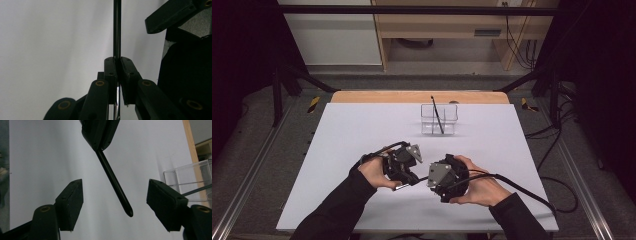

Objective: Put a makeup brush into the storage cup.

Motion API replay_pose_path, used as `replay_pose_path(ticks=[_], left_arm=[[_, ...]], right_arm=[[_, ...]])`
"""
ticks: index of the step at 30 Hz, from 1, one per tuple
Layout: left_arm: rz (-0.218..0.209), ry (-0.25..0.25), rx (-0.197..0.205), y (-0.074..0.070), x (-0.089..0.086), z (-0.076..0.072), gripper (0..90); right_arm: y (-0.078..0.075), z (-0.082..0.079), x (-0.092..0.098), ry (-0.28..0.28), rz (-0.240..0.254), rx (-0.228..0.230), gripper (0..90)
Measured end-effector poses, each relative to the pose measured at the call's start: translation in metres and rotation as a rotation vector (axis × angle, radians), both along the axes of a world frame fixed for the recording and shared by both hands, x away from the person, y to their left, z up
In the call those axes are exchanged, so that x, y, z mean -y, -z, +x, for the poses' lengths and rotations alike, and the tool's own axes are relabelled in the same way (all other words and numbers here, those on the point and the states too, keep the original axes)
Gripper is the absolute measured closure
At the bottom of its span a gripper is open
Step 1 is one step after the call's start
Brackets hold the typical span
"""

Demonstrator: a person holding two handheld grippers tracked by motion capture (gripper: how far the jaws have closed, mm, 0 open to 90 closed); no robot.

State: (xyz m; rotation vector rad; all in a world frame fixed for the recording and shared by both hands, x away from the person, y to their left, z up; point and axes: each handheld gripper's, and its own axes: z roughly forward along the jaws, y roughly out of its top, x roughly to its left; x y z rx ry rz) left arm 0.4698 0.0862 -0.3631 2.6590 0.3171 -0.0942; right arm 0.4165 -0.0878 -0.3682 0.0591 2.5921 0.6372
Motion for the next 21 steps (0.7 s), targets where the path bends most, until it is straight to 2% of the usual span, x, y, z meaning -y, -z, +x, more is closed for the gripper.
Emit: replay_pose_path(ticks=[2,7,9,10,14,16,17,18,20,21], left_arm=[[0.005,0.006,-0.002,0.000,0.001,0.000,84.1],[0.003,0.006,-0.009,0.001,0.005,-0.001,84.1],[0.022,0.030,-0.003,0.000,0.005,0.000,84.2],[0.001,0.010,-0.013,0.001,0.006,-0.002,84.1],[0.023,0.028,-0.012,-0.001,0.008,0.000,84.2],[0.011,0.018,-0.019,-0.002,0.009,-0.002,84.2],[0.025,0.032,-0.013,-0.003,0.009,-0.001,84.1],[0.003,0.011,-0.025,-0.002,0.011,-0.003,84.1],[0.032,0.037,-0.012,-0.005,0.011,-0.002,84.1],[0.023,0.028,-0.016,-0.005,0.012,-0.003,84.1]], right_arm=[[0.001,0.000,-0.001,-0.004,-0.004,-0.006,32.7],[0.002,-0.001,-0.002,-0.036,-0.029,0.020,37.5],[0.002,-0.001,-0.003,-0.037,-0.035,0.021,38.7],[0.002,-0.001,-0.003,-0.045,-0.044,0.027,39.5],[0.004,-0.001,-0.005,-0.061,-0.058,0.038,43.9],[0.005,-0.001,-0.005,-0.071,-0.071,0.039,46.1],[0.006,-0.002,-0.006,-0.071,-0.076,0.039,47.2],[0.006,-0.002,-0.006,-0.080,-0.084,0.042,48.3],[0.008,-0.002,-0.007,-0.085,-0.096,0.048,50.9],[0.008,-0.002,-0.007,-0.092,-0.103,0.051,52.2]])
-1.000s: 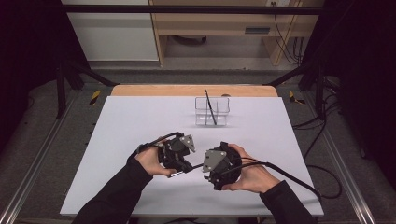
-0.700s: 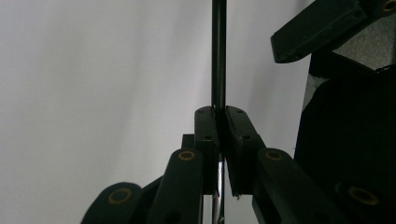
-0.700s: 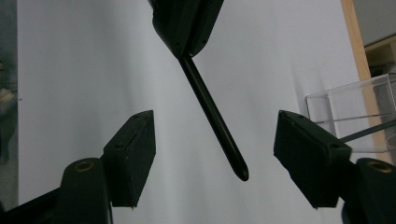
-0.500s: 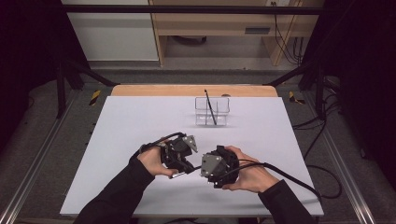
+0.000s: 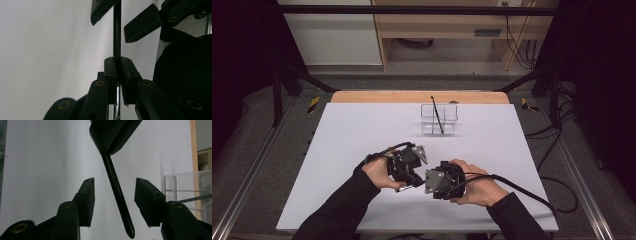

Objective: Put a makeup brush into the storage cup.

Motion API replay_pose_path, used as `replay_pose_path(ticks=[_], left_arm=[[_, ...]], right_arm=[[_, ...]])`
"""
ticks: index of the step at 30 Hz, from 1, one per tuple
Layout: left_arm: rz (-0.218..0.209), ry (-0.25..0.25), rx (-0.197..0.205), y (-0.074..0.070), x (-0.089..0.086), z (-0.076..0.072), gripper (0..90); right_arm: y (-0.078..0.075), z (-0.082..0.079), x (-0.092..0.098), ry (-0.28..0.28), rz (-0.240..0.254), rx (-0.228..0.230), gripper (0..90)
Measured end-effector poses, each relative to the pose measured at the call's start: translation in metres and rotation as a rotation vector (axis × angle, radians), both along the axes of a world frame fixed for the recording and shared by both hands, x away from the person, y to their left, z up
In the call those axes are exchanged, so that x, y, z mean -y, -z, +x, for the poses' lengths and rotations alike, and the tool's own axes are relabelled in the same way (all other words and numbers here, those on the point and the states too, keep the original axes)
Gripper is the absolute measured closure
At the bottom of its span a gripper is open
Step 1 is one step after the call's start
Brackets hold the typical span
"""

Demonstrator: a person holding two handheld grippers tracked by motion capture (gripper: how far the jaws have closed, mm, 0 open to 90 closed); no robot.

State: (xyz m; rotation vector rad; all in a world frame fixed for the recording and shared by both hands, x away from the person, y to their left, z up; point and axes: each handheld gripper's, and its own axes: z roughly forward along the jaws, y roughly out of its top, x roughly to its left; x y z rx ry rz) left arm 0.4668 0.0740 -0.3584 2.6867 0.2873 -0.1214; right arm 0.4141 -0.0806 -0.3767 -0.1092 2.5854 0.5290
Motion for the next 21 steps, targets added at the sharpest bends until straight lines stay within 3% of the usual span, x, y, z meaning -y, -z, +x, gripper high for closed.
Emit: replay_pose_path(ticks=[2,4,5,7,8,12,15,21], left_arm=[[-0.016,-0.008,-0.003,-0.0002,0.0017,-0.0014,84.1],[-0.001,0.011,0.005,-0.0019,0.0022,-0.0006,84.1],[-0.017,-0.005,-0.001,-0.0015,0.0034,-0.0025,84.1],[0.001,0.018,0.008,-0.0029,0.0037,-0.0017,84.1],[-0.015,0.003,0.000,-0.0025,0.0046,-0.0035,84.1],[-0.006,0.030,0.010,-0.0037,0.0049,-0.0030,84.1],[-0.018,0.013,-0.007,-0.0030,0.0062,-0.0058,84.1],[0.000,0.035,0.007,-0.0045,0.0053,-0.0053,84.1]], right_arm=[[0.0010,-0.0004,-0.0007,-0.003,-0.007,0.001,54.9],[0.0013,0.0003,-0.0011,-0.019,-0.017,0.005,58.5],[0.0015,0.0004,-0.0013,-0.021,-0.019,0.005,59.6],[0.0013,0.0000,-0.0016,-0.027,-0.025,0.003,63.4],[0.0011,-0.0006,-0.0016,-0.025,-0.026,0.002,65.0],[0.0003,-0.0014,-0.0018,-0.048,-0.034,-0.003,72.5],[0.0001,-0.0017,-0.0017,-0.046,-0.035,-0.006,76.1],[-0.0004,-0.0014,-0.0025,-0.062,-0.040,-0.004,79.0]])
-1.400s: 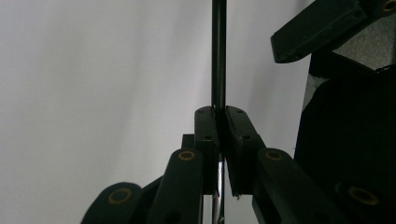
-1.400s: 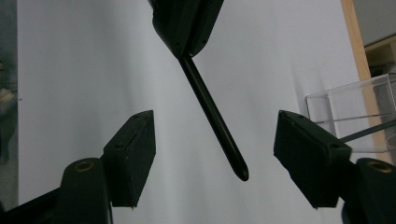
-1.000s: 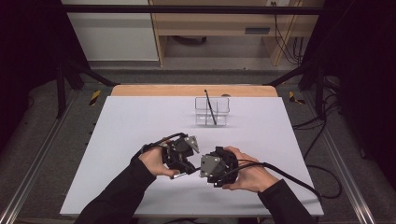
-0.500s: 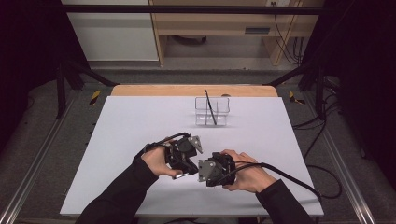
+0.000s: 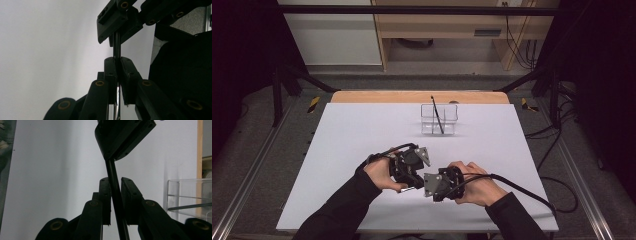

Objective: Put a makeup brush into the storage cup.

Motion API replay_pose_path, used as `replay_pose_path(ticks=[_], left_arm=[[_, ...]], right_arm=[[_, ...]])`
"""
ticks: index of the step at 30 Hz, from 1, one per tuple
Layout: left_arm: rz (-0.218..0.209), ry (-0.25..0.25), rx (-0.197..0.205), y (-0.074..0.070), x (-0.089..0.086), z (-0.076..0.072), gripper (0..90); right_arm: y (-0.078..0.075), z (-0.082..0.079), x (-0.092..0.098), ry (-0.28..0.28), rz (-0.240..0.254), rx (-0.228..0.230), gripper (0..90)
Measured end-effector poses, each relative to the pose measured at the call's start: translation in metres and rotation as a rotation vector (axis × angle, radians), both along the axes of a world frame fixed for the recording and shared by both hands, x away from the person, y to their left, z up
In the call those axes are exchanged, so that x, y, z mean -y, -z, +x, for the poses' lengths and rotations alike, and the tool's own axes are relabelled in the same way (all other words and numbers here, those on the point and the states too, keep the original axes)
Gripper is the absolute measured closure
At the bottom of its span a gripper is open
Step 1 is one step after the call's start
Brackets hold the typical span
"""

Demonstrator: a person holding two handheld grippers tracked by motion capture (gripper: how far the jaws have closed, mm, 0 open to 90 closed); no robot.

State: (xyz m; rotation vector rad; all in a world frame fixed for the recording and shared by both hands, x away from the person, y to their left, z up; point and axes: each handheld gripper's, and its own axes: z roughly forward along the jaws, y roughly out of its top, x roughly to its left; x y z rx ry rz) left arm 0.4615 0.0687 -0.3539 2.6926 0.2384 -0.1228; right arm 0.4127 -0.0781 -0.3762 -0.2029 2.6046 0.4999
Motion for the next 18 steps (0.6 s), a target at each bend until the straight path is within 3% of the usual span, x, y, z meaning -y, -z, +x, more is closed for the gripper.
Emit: replay_pose_path(ticks=[3,4,7,8,18], left_arm=[[0.001,0.008,0.008,-0.0006,-0.0003,0.0005,84.1],[-0.017,-0.009,-0.003,0.0002,0.0002,-0.0012,84.1],[0.007,0.014,0.011,-0.0014,-0.0003,0.0002,84.1],[-0.011,-0.006,0.000,-0.0006,0.0002,-0.0018,84.1],[-0.038,-0.020,0.009,-0.0039,-0.0039,-0.0002,82.4]], right_arm=[[-0.0003,0.0007,-0.0002,-0.008,-0.003,0.002,79.6],[-0.0005,0.0008,-0.0002,-0.009,-0.004,0.002,79.8],[-0.0004,0.0002,-0.0002,-0.006,-0.005,-0.001,80.2],[-0.0003,0.0002,-0.0002,-0.008,-0.006,-0.003,80.5],[-0.0004,0.0004,0.0004,-0.019,-0.004,-0.009,83.5]])
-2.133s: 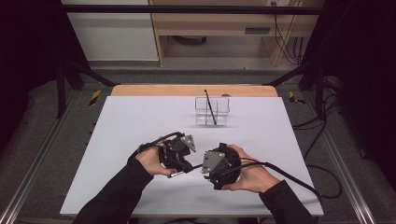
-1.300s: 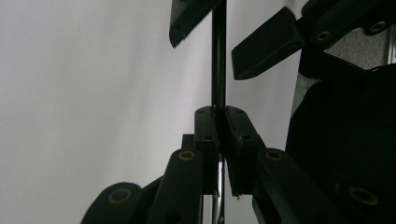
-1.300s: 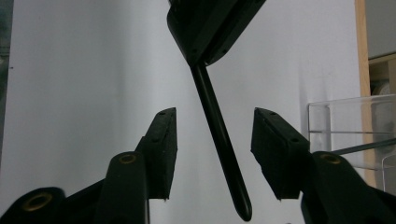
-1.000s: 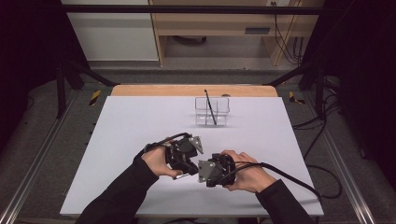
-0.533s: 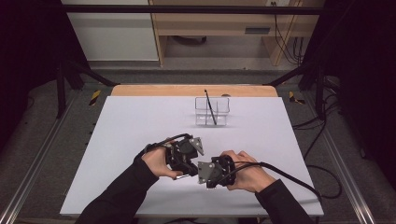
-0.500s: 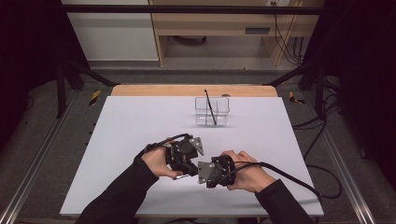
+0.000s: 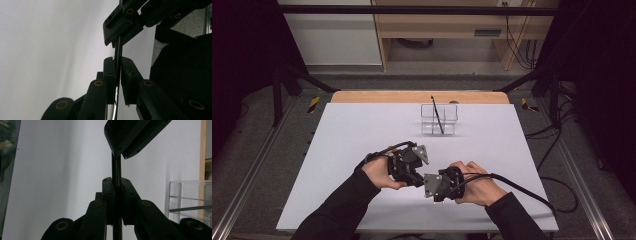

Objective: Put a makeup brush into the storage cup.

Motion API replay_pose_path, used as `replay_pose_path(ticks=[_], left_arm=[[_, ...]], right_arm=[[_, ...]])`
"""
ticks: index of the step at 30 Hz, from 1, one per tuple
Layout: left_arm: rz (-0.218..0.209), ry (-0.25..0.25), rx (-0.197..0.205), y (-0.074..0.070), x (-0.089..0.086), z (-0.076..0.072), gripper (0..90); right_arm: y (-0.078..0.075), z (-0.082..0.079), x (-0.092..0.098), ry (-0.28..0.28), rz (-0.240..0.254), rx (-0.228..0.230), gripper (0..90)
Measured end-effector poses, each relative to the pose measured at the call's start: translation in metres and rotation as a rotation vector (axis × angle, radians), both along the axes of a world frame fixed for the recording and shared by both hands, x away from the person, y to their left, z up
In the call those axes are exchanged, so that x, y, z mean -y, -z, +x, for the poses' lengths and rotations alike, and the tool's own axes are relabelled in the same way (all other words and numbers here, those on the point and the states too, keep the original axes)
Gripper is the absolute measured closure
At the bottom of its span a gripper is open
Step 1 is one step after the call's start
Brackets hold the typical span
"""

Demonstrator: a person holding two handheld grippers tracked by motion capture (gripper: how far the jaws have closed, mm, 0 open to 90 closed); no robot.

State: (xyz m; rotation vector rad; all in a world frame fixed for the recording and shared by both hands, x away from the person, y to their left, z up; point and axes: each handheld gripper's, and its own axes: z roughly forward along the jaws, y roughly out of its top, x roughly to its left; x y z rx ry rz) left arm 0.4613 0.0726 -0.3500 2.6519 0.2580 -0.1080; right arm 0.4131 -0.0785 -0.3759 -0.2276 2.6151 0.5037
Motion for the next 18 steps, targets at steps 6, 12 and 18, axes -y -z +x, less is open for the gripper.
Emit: replay_pose_path(ticks=[6,12,18], left_arm=[[-0.010,-0.011,0.026,-0.002,-0.004,0.002,74.4],[-0.068,-0.081,0.080,-0.009,-0.017,0.006,54.8],[-0.147,-0.158,0.142,-0.011,-0.034,0.010,38.2]], right_arm=[[0.001,0.002,0.001,0.013,0.003,-0.007,83.6],[0.002,0.007,0.005,0.053,0.020,-0.009,83.6],[0.005,0.015,0.016,0.134,0.032,-0.023,83.5]])
